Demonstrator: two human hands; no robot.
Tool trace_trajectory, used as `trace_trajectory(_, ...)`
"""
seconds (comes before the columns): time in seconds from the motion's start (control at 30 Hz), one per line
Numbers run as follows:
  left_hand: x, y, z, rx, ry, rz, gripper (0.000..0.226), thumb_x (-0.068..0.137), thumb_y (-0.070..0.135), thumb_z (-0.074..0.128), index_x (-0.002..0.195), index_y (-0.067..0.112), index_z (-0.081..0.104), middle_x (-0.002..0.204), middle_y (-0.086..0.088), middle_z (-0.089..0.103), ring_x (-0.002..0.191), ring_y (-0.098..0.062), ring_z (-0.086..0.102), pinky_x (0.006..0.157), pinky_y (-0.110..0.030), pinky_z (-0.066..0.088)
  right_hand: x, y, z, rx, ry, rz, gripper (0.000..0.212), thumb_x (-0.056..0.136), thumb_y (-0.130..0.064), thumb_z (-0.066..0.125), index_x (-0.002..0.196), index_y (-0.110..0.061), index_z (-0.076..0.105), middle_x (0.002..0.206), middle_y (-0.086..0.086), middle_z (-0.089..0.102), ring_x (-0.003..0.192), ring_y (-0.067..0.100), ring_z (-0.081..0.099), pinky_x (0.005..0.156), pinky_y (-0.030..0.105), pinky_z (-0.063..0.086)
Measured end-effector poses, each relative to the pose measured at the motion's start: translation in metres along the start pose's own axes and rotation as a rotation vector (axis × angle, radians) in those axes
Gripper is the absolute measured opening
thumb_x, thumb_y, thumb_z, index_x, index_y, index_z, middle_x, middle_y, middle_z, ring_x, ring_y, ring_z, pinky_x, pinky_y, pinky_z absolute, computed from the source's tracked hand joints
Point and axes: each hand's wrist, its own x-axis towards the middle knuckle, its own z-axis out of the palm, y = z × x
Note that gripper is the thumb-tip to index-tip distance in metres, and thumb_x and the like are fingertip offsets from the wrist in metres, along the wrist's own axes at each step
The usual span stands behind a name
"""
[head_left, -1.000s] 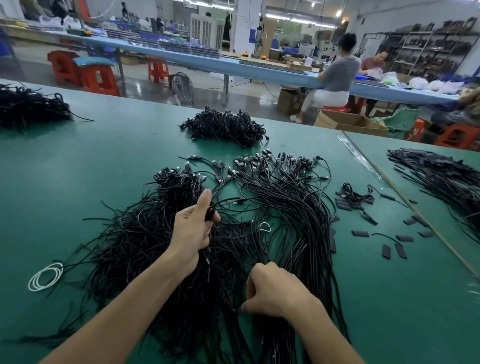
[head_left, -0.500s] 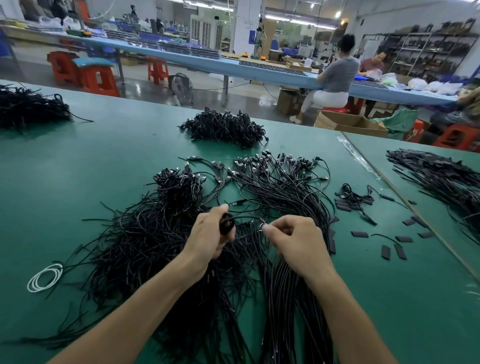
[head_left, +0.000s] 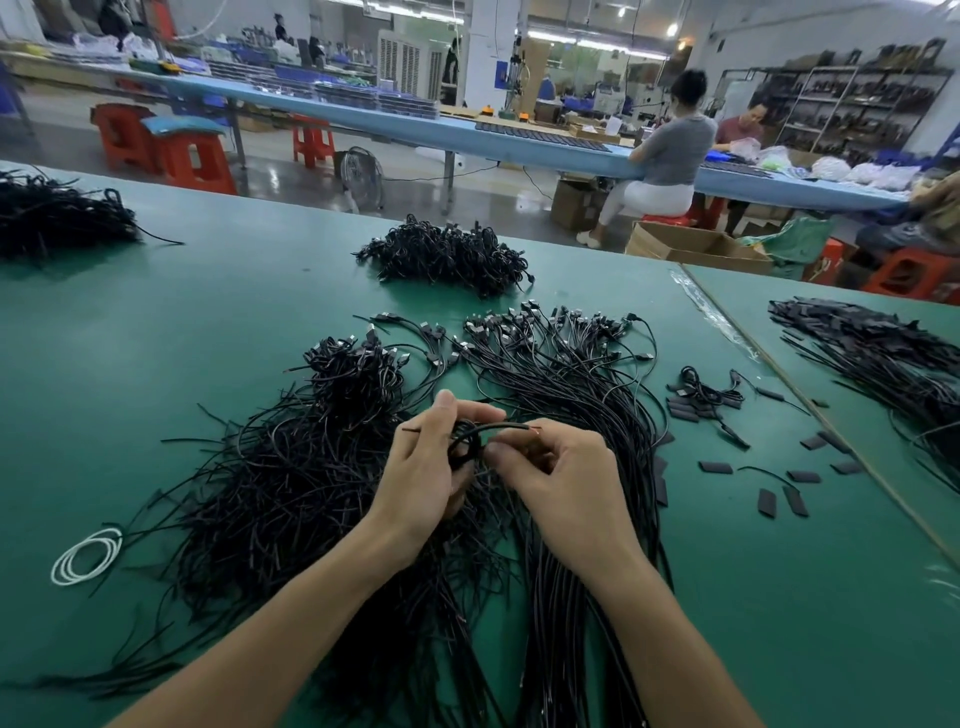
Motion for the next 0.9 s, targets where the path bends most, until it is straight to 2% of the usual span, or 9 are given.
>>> trace_trajectory(0.1, 0.001, -0.004, -0.001, -0.011, 0.013, 0.021, 0.049, 0.106, 0.043, 0.032, 0.092, 0.024, 0.076, 0.042, 0.002, 0.037, 0.038, -0.011, 0.026, 0.041, -0.019, 0.024, -0.003, 0.001, 0.006, -0.049, 0.036, -0.009, 0.012, 0.087, -0.018, 0.076, 0.081, -0.027, 0.073, 0.073, -0.018, 0.069, 0.067, -0.003, 0.061, 0.061, 0.009, 0.044)
trace_trajectory(0.27, 0.003, -0.008, 0.001, -0.028, 0.045, -0.070, 0.048, 0.086, 0.058, 0.042, 0.076, 0.023, 0.074, 0.051, 0.008, 0.045, 0.041, -0.007, 0.034, 0.040, -0.019, 0.026, -0.008, -0.001, 0.012, -0.235, 0.008, -0.172, 0.012, 0.094, -0.011, 0.065, 0.100, -0.018, 0.073, 0.094, -0.017, 0.059, 0.092, -0.003, 0.057, 0.080, 0.008, 0.046)
trace_trajectory(0.43, 0.003, -0.015, 0.002, -0.039, 0.116, -0.140, 0.066, 0.098, 0.064, 0.037, 0.076, 0.015, 0.075, 0.050, 0.005, 0.045, 0.040, -0.006, 0.038, 0.038, -0.020, 0.031, -0.013, -0.001, 0.014, -0.439, -0.053, -0.275, 0.013, 0.100, -0.017, 0.058, 0.106, -0.015, 0.069, 0.103, -0.010, 0.058, 0.095, 0.008, 0.060, 0.085, 0.026, 0.055)
trace_trajectory(0.53, 0.004, -0.013, 0.005, -0.067, 0.130, -0.187, 0.070, 0.100, 0.059, 0.038, 0.066, 0.007, 0.071, 0.048, 0.000, 0.044, 0.037, -0.010, 0.035, 0.036, -0.020, 0.028, -0.019, -0.003, 0.016, -0.663, -0.038, -0.451, 0.006, 0.093, -0.010, 0.067, 0.097, -0.013, 0.070, 0.094, -0.002, 0.063, 0.086, 0.015, 0.062, 0.077, 0.028, 0.057)
trace_trajectory(0.6, 0.003, -0.011, 0.005, -0.083, 0.088, -0.256, 0.066, 0.099, 0.056, 0.042, 0.051, 0.015, 0.061, 0.046, 0.001, 0.041, 0.040, -0.013, 0.032, 0.039, -0.021, 0.025, -0.020, -0.006, 0.015, -0.802, -0.079, -0.539, 0.009, 0.085, -0.007, 0.073, 0.090, -0.013, 0.069, 0.086, -0.001, 0.062, 0.080, 0.017, 0.058, 0.074, 0.032, 0.055)
trace_trajectory(0.7, 0.000, -0.012, 0.000, -0.071, -0.057, -0.449, 0.051, 0.101, 0.050, 0.048, 0.060, 0.020, 0.049, 0.051, 0.002, 0.033, 0.045, -0.012, 0.026, 0.042, -0.022, 0.022, -0.015, -0.013, 0.005, -0.941, -0.147, -0.720, 0.013, 0.083, -0.009, 0.055, 0.085, -0.015, 0.066, 0.084, -0.002, 0.058, 0.081, 0.018, 0.051, 0.074, 0.031, 0.042)
trace_trajectory(0.77, -0.001, -0.011, -0.004, -0.025, -0.188, -0.583, 0.038, 0.103, 0.027, 0.044, 0.065, 0.022, 0.047, 0.051, 0.005, 0.032, 0.042, -0.007, 0.024, 0.038, -0.017, 0.019, -0.009, -0.021, -0.002, -0.976, -0.237, -0.778, 0.019, 0.082, -0.013, 0.048, 0.085, -0.017, 0.066, 0.091, -0.002, 0.058, 0.087, 0.018, 0.050, 0.076, 0.029, 0.035)
trace_trajectory(0.83, -0.002, -0.008, -0.005, -0.017, -0.299, -0.694, 0.040, 0.095, 0.009, 0.035, 0.059, 0.021, 0.050, 0.048, 0.005, 0.037, 0.038, -0.004, 0.025, 0.033, -0.014, 0.016, -0.003, -0.026, -0.007, -0.953, -0.363, -0.742, 0.010, 0.087, -0.017, 0.058, 0.087, -0.020, 0.067, 0.098, -0.005, 0.059, 0.094, 0.017, 0.051, 0.080, 0.029, 0.038)
trace_trajectory(0.9, -0.001, -0.007, -0.005, 0.004, -0.360, -0.766, 0.053, 0.092, 0.009, 0.033, 0.044, 0.022, 0.053, 0.046, 0.004, 0.043, 0.035, -0.004, 0.027, 0.030, -0.013, 0.017, 0.001, -0.026, -0.010, -0.844, -0.443, -0.608, 0.008, 0.093, -0.027, 0.063, 0.090, -0.022, 0.068, 0.099, -0.007, 0.060, 0.096, 0.014, 0.052, 0.086, 0.026, 0.037)
